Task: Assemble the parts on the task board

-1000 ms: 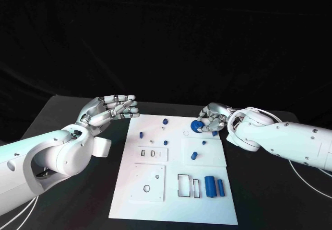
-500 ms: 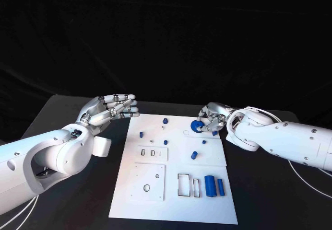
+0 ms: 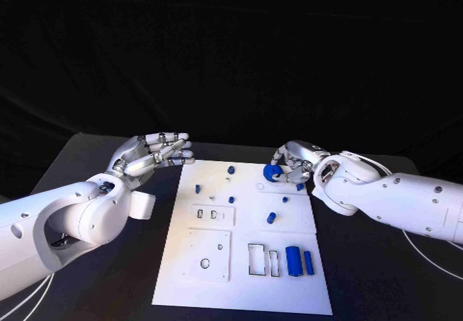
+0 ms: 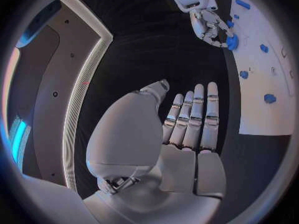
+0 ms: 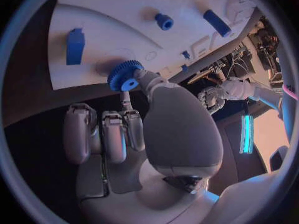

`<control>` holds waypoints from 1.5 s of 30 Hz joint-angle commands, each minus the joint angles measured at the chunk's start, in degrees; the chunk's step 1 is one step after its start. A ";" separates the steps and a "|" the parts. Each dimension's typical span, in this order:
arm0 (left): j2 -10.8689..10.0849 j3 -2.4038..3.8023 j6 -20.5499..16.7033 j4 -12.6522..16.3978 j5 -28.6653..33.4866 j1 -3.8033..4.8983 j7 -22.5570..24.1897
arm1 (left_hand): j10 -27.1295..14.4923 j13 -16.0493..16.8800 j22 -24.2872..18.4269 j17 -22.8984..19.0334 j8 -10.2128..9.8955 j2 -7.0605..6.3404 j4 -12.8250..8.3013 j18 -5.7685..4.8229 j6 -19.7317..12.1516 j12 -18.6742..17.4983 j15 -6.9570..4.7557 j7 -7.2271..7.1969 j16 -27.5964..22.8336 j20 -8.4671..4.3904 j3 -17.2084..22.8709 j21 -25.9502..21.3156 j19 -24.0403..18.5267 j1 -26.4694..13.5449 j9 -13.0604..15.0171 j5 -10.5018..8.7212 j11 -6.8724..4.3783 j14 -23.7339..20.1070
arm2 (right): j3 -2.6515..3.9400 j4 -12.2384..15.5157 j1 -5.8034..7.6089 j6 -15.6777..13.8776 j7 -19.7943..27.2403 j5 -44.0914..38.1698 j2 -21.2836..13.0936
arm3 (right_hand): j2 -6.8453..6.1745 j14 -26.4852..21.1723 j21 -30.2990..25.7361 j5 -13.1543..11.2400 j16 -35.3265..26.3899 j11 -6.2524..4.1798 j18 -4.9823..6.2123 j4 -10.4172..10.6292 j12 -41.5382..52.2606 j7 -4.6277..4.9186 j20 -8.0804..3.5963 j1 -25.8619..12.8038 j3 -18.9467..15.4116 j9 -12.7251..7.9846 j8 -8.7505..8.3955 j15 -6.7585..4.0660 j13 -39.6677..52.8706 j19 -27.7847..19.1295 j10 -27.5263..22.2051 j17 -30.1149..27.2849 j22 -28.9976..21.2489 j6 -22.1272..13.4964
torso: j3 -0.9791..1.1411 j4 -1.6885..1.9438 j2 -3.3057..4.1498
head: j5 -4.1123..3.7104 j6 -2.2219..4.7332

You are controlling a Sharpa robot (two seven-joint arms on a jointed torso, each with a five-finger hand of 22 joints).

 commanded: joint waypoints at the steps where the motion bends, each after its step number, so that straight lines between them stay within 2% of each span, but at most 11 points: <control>1: 0.12 0.04 1.00 0.06 0.12 0.06 0.33 | -0.28 0.02 -0.06 0.06 -0.29 -0.13 0.12 0.73 -0.25 -0.19 0.22 2.83 -0.20 0.20 0.31 0.06 0.26 -0.48 -0.09 -0.25 0.08 -0.09 | 0.06 1.57 0.21 -3.61 0.71 -4.41 -0.13 | 0.33 5.80 0.23 0.29 0.37 -0.42 -0.94 0.03 0.24 -1.51 -0.11 0.32 0.37 0.69 0.11 -0.51 9.00 0.25 1.73 13.87 3.49 1.90 | -0.05 -0.08 -0.02 | 0.11 0.14; 8: 0.13 0.04 1.00 0.08 0.12 0.06 0.31 | -0.28 0.02 -0.06 0.06 -0.29 -0.13 0.12 0.73 -0.25 -0.19 0.22 2.83 -0.20 0.20 0.31 0.06 0.26 -0.48 -0.09 -0.25 0.08 -0.09 | 0.13 4.37 0.58 -3.78 0.15 -6.21 0.77 | 0.20 5.81 0.43 0.42 0.38 -0.44 -1.01 -0.02 0.24 -1.53 -0.13 0.21 0.73 0.72 0.07 -0.53 9.01 0.41 1.75 13.90 3.75 2.00 | -0.09 -0.02 -0.02 | 0.13 0.21; 15: 0.20 0.04 1.05 0.11 0.12 0.06 0.31 | -0.28 0.02 -0.06 0.06 -0.29 -0.13 0.12 0.73 -0.25 -0.19 0.22 2.83 -0.20 0.20 0.31 0.06 0.26 -0.48 -0.09 -0.25 0.08 -0.09 | 0.11 4.79 0.58 -3.12 -0.73 -7.57 3.75 | 0.00 5.82 0.42 0.49 0.39 -0.45 -1.01 -0.15 0.26 -1.53 -0.16 0.14 1.22 0.73 -0.05 -0.55 9.05 0.40 1.78 13.96 3.76 1.99 | -0.09 0.14 0.03 | 0.24 0.24; 18: 0.23 0.04 1.05 0.11 0.12 0.06 0.30 | -0.28 0.02 -0.06 0.06 -0.29 -0.13 0.12 0.73 -0.25 -0.19 0.22 2.83 -0.20 0.20 0.31 0.06 0.26 -0.48 -0.09 -0.25 0.08 -0.09 | 0.10 4.21 0.56 -2.79 -1.32 -8.09 5.50 | -0.01 5.83 0.42 0.51 0.40 -0.46 -1.01 -0.19 0.24 -1.53 -0.17 0.14 1.39 0.74 -0.08 -0.55 9.04 0.40 1.78 13.98 3.78 2.01 | -0.10 0.10 0.01 | 0.30 0.21; 20: 0.26 0.04 1.05 0.14 0.12 0.06 0.29 | -0.28 0.02 -0.06 0.06 -0.29 -0.13 0.12 0.73 -0.25 -0.19 0.22 2.83 -0.20 0.20 0.31 0.06 0.26 -0.48 -0.09 -0.25 0.08 -0.09 | 0.07 3.50 0.54 -2.48 -1.64 -8.34 6.90 | -0.02 5.83 0.43 0.52 0.40 -0.46 -1.01 -0.21 0.23 -1.53 -0.17 0.14 1.46 0.75 -0.09 -0.56 9.03 0.41 1.76 14.00 3.80 2.02 | -0.17 0.12 0.02 | 0.29 0.26; 23: 0.29 0.04 1.05 0.18 0.12 0.06 0.28 | -0.28 0.02 -0.06 0.06 -0.29 -0.13 0.12 0.73 -0.25 -0.19 0.22 2.83 -0.20 0.20 0.31 0.06 0.26 -0.48 -0.09 -0.25 0.08 -0.09 | 0.02 2.44 0.45 -2.09 -1.88 -8.50 8.51 | -0.04 5.84 0.45 0.54 0.41 -0.46 -1.02 -0.25 0.20 -1.53 -0.18 0.14 1.56 0.76 -0.10 -0.56 9.00 0.43 1.74 14.02 3.83 2.04 | -0.16 0.13 0.09 | 0.40 0.22; 25: 0.31 0.04 1.06 0.19 0.12 0.06 0.27 | -0.28 0.02 -0.06 0.06 -0.29 -0.13 0.12 0.73 -0.25 -0.19 0.22 2.83 -0.20 0.20 0.31 0.06 0.26 -0.48 -0.09 -0.25 0.08 -0.09 | -0.03 1.61 0.35 -1.80 -2.01 -8.56 9.64 | -0.04 5.84 0.45 0.54 0.41 -0.46 -1.02 -0.25 0.20 -1.53 -0.18 0.14 1.56 0.76 -0.10 -0.56 9.00 0.43 1.74 14.02 3.83 2.04 | -0.06 0.09 0.13 | 0.53 0.21; 31: 0.41 0.04 1.11 0.21 0.12 0.06 0.25 | -0.28 0.02 -0.06 0.06 -0.29 -0.13 0.12 0.73 -0.25 -0.19 0.22 2.83 -0.20 0.20 0.31 0.06 0.26 -0.48 -0.09 -0.25 0.08 -0.09 | -0.19 -0.53 -0.01 -0.81 -2.24 -8.66 12.22 | -0.14 5.83 0.39 0.57 0.40 -0.43 -1.00 -0.30 0.16 -1.49 -0.19 0.06 1.80 0.76 -0.19 -0.56 8.97 0.38 1.72 14.00 3.77 1.98 | -0.08 0.16 0.11 | 0.63 0.06; 45: 0.44 0.04 1.22 0.22 0.12 0.06 0.17 | -0.25 0.04 -0.14 0.25 -0.31 -0.12 0.04 0.73 -0.27 -0.33 0.23 2.83 -0.33 0.22 0.48 0.04 0.26 -0.67 -0.10 -0.26 0.09 -0.10 | -0.38 -3.62 -0.73 0.39 -2.23 -8.68 14.69 | -0.20 5.81 0.25 0.61 0.38 -0.39 -0.96 -0.35 0.13 -1.44 -0.18 -0.06 2.09 0.75 -0.31 -0.54 8.95 0.28 1.69 13.89 3.62 1.89 | 0.02 -0.01 0.10 | 0.89 -0.12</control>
